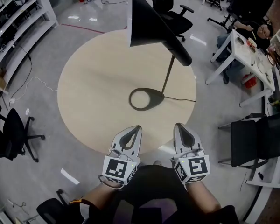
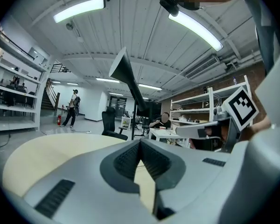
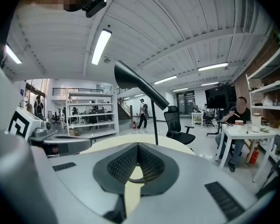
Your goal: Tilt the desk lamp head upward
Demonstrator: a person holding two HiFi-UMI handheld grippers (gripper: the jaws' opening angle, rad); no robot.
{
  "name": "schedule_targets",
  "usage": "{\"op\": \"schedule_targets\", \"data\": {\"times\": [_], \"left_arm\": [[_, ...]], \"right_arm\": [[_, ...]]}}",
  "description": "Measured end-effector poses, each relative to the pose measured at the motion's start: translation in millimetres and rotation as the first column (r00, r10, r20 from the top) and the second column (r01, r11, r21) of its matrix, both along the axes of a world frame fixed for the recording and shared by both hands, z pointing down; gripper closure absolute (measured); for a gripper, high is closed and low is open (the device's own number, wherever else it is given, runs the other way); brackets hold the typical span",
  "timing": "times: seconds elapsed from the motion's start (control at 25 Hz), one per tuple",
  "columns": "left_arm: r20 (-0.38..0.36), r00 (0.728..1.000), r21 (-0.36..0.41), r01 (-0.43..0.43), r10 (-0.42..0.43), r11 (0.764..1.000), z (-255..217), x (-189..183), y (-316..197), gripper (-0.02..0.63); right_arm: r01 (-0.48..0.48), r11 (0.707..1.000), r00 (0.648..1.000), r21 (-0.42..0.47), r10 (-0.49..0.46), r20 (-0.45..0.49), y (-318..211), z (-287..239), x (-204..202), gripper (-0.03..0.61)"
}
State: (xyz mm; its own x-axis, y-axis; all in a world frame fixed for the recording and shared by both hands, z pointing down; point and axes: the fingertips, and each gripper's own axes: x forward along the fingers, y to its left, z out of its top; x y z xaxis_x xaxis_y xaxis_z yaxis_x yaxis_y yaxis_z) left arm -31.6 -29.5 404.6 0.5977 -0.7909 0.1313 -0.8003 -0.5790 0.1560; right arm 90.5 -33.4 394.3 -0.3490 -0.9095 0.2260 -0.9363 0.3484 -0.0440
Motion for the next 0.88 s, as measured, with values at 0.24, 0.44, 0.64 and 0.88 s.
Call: {"op": "schedule_targets", "data": {"times": [0.24,0.44,0.64,0.88], "left_arm": [[0.062,0.995,0.003,0.079,-0.079,0.997,6.9,53.0,34.9,0.566],[0.108,0.98,0.01,0.168,-0.168,0.986,5.6,83.3,64.1,0.566],[0.141,0.967,0.01,0.214,-0.213,0.977,6.1,94.2,82.6,0.566],[0.165,0.962,0.012,0.218,-0.217,0.976,9.2,81.4,93.2,0.566]], "right_arm": [[0.039,0.999,0.998,-0.006,-0.039,0.046,24.5,16.7,52.2,0.569],[0.131,0.991,0.99,0.001,-0.131,0.06,44.0,22.0,74.1,0.569],[0.201,0.979,0.977,0.01,-0.201,0.068,58.0,17.6,77.4,0.569],[0.196,0.981,0.979,0.001,-0.196,0.058,65.1,15.5,64.8,0.569]]}}
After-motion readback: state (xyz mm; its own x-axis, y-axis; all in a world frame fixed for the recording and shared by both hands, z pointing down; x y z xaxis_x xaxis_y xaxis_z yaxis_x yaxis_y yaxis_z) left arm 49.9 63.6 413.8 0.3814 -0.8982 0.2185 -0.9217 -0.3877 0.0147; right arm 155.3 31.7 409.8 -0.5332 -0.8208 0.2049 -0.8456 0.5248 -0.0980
